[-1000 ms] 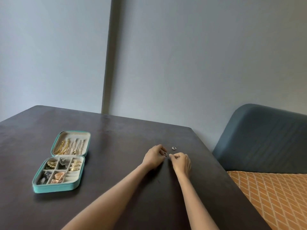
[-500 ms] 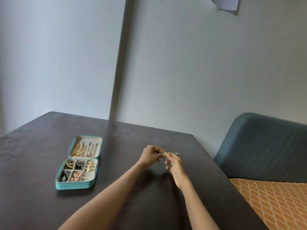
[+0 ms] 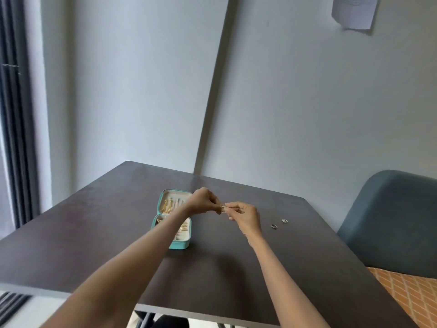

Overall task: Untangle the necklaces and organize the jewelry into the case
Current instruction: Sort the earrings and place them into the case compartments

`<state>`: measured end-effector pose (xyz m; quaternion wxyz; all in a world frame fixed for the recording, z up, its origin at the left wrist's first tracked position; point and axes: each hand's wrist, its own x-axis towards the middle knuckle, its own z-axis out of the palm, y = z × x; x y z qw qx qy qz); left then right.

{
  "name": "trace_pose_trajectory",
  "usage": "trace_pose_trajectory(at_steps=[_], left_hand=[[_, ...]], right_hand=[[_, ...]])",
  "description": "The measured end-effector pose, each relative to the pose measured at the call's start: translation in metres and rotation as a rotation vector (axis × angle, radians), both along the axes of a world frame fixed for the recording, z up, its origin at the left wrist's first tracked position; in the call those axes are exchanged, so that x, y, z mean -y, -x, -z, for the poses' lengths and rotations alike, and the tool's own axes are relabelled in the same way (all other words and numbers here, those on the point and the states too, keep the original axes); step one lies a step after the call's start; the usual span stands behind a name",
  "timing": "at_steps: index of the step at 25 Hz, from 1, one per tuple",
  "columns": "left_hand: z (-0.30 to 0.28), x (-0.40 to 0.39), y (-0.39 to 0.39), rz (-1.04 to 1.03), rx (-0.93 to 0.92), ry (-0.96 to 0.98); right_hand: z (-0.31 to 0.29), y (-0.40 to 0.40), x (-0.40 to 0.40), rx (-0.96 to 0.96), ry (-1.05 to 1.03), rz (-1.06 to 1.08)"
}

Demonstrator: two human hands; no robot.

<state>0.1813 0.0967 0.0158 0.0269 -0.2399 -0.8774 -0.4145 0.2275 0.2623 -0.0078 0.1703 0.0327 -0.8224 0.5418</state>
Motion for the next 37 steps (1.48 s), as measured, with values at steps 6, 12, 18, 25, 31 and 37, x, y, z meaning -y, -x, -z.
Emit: trace_pose_trajectory(at_steps=[6,12,18,25,31,37], left_hand=[[-0.002,0.075,-0.007,0.089,0.134,0.134],[-0.003,0.106,-0.01,0.122,0.243,0.472],[0.007,0.09,-0.011,0.044,0.207,0.539],[0.007,0.076,-0.006,0.006,0.166,0.68],[0.007,0.073,-0.001,-0.006,0.169,0.75],[0.008,0.074,0.001,-0.02,0.172,0.751]], right_hand=[[0.005,0.003,0.063,0.023,-0.161,-0.211],[0.024,0.0,0.081,0.04,-0.261,-0.281],[0.04,0.001,0.086,0.031,-0.222,-0.294],[0.045,-0.005,0.08,0.044,-0.215,-0.261],[0.041,-0.013,0.08,0.057,-0.206,-0.273],[0.039,-0.019,0.085,0.089,-0.209,-0.291]])
